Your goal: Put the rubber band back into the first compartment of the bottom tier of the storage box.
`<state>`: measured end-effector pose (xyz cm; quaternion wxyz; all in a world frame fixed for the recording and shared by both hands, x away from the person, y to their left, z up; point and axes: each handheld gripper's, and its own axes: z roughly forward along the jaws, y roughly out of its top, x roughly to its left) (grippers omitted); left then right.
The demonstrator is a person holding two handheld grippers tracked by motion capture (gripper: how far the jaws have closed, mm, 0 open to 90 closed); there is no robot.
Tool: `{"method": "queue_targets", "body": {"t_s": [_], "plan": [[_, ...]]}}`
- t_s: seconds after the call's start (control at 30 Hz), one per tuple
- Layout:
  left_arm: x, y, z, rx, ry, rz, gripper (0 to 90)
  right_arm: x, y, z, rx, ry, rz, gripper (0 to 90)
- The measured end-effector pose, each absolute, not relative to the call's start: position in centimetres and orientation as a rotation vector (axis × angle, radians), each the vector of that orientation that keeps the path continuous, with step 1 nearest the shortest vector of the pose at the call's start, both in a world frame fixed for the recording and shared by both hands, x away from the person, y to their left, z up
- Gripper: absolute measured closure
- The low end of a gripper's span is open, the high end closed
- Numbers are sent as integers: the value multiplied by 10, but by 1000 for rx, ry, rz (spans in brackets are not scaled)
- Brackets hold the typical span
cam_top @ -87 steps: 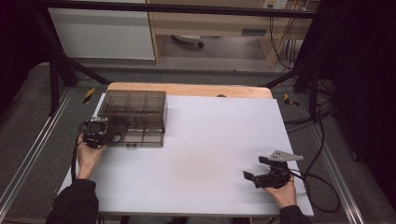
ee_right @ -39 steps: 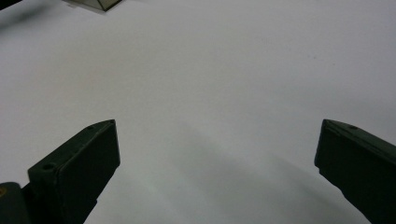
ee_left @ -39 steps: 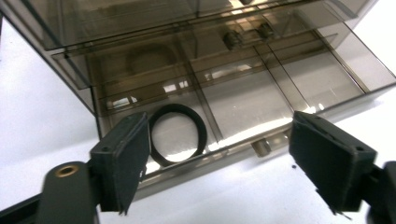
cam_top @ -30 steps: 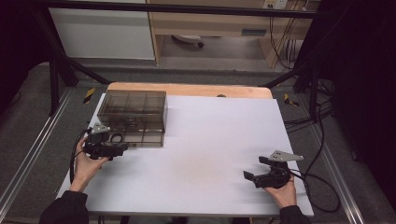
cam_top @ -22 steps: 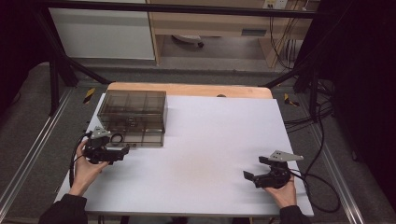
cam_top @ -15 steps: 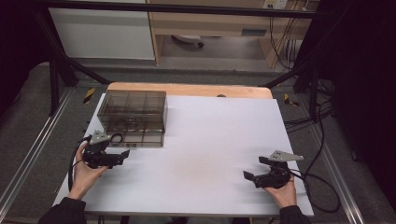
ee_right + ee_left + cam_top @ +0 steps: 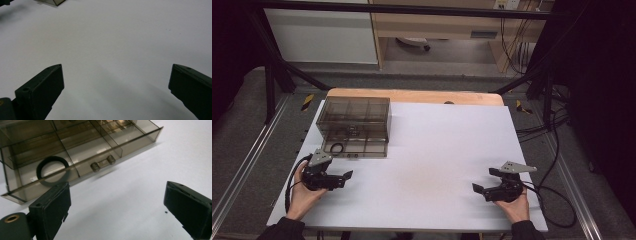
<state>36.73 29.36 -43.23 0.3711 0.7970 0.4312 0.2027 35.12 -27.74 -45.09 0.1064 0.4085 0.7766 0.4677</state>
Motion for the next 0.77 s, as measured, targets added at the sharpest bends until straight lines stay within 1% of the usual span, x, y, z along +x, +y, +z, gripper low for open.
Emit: {"method": "queue_targets", "body": {"t_s": [0.33,0.77], "plan": [[361,295,-442,2061,1090,496,62,351,-277,-452,1202,2290,1376,7],[360,294,-444,2066,1072,495,61,351,-276,-452,1199,2296,1375,7]]}}
